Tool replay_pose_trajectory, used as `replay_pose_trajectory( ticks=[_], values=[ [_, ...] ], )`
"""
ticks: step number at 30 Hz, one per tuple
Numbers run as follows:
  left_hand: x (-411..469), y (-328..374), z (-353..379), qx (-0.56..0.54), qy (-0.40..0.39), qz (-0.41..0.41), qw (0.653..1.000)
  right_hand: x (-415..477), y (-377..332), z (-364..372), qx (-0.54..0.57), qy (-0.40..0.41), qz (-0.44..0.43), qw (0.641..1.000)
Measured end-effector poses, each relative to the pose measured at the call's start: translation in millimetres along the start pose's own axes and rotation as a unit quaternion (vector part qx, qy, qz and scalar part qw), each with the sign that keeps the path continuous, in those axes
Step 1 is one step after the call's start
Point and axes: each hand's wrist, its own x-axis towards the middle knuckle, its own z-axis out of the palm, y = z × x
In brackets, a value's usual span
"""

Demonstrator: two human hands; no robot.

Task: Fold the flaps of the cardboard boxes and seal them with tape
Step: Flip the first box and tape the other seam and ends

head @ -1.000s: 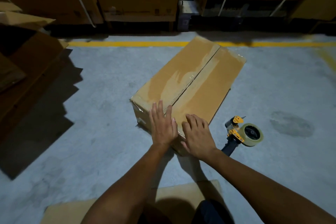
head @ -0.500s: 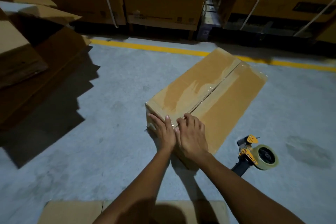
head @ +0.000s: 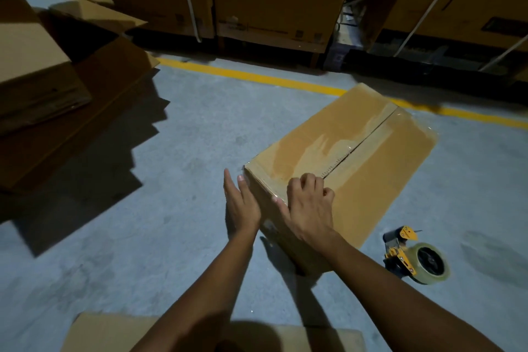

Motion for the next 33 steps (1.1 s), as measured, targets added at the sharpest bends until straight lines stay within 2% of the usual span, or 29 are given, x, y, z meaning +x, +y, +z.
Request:
replay_pose_trajectory(
  ticks=[3, 6, 12, 16, 19, 22, 25, 27, 29, 30, 33],
  values=[
    [15.6, 11.8, -1.9, -0.054, -0.055, 0.016, 0.997, 17.1, -14.3, 7.8, 0.036, -0.019, -0.033, 0.999],
    [22.7, 6.4, -0.7, -0.071, -0.123, 0.021, 0.99, 20.8, -24.8, 18.6, 0.022, -0.048, -0.064, 0.997],
    [37.9, -6.2, -1.3, -0.091, -0.147, 0.007, 0.985, 25.3, -25.9, 21.0, -0.015, -0.089, -0.076, 0.993],
    [54.5, -8.4, -13.8, -0.179, -0.192, -0.08, 0.962, 42.9, -29.7, 14.2, -0.021, -0.021, -0.075, 0.997],
    [67.0, -7.2, -25.6, -0.223, -0.255, -0.155, 0.928, 62.4, -35.9, 18.8, 0.014, -0.009, -0.041, 0.999],
    [75.7, -6.7, -32.1, -0.245, -0.273, -0.189, 0.911, 63.4, -42.3, 32.2, 0.007, 0.008, -0.045, 0.999],
    [78.9, -0.3, -38.2, -0.199, -0.25, -0.139, 0.937, 62.8, -47.2, 34.4, -0.023, 0.013, -0.052, 0.998],
    [83.2, 5.5, -43.6, -0.099, -0.226, -0.024, 0.969, 64.7, -50.7, 32.1, -0.037, 0.003, -0.053, 0.998],
    [87.5, 8.2, -47.0, 0.009, -0.218, 0.08, 0.973, 67.2, -54.2, 29.1, -0.043, -0.02, -0.049, 0.998],
    [87.4, 9.8, -47.3, 0.049, -0.213, 0.105, 0.97, 67.0, -55.8, 25.5, -0.045, -0.037, -0.047, 0.997],
    [82.3, 15.4, -44.9, 0.114, -0.2, 0.122, 0.965, 64.7, -51.9, 17.1, -0.04, -0.098, -0.063, 0.992]
  ],
)
